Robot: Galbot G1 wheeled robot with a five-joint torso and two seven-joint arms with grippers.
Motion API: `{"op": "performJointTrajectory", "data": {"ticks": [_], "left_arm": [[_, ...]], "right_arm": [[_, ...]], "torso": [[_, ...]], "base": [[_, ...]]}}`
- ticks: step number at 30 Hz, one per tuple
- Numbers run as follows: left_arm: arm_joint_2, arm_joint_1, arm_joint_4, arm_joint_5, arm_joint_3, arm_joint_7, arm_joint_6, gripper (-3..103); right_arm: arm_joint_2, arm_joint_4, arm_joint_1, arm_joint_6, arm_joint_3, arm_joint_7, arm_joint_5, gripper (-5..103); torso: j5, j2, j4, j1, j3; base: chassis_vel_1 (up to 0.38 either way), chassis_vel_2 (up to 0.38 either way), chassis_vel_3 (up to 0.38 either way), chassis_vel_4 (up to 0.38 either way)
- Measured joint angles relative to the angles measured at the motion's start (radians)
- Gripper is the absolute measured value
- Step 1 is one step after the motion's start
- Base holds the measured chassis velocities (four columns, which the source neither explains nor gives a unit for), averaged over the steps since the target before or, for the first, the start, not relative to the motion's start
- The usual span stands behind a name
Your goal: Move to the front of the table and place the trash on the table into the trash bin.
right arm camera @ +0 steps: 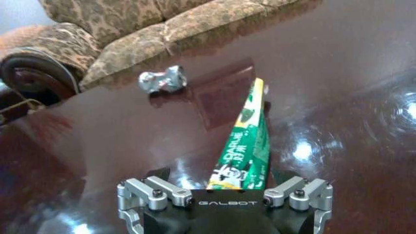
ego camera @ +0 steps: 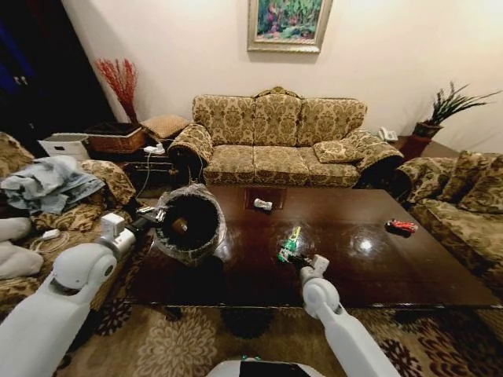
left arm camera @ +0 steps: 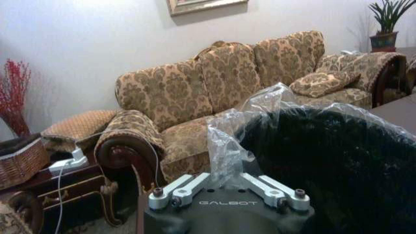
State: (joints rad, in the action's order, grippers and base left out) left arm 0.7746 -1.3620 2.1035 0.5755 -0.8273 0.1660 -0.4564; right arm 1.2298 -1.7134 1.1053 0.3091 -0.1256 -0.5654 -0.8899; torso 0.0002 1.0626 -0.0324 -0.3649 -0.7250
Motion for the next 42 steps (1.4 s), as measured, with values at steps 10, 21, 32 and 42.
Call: {"op": "performJointTrajectory", "data": {"ticks": [10, 21, 32, 42], "left_arm": [[0.003, 0.003, -0.017, -0.007, 0.005, 0.001, 0.015, 3], [0.007, 0.004, -0.027, -0.007, 0.005, -0.003, 0.022, 3], [0.008, 0.004, -0.028, -0.007, 0.008, -0.007, 0.025, 3], [0.007, 0.004, -0.025, -0.006, 0.011, -0.009, 0.027, 3]], "right_arm": [[0.061, 0.164, -0.085, -0.017, 0.020, 0.013, 0.018, 103], [0.087, 0.254, -0.134, -0.014, 0.025, 0.010, -0.008, 73], [0.074, 0.254, -0.140, -0.019, 0.019, 0.023, -0.028, 36], [0.064, 0.196, -0.119, -0.020, 0.005, 0.017, -0.027, 2]], "torso": [[-0.0005, 0.000, 0.0001, 0.000, 0.000], [-0.0002, 0.000, 0.0004, 0.000, 0.000], [-0.0002, 0.000, 0.0003, 0.000, 0.000], [-0.0002, 0.000, 0.0003, 0.000, 0.000]], "base": [[0.000, 0.000, 0.000, 0.000], [0.000, 0.000, 0.000, 0.000], [0.000, 0.000, 0.000, 0.000], [0.000, 0.000, 0.000, 0.000]]}}
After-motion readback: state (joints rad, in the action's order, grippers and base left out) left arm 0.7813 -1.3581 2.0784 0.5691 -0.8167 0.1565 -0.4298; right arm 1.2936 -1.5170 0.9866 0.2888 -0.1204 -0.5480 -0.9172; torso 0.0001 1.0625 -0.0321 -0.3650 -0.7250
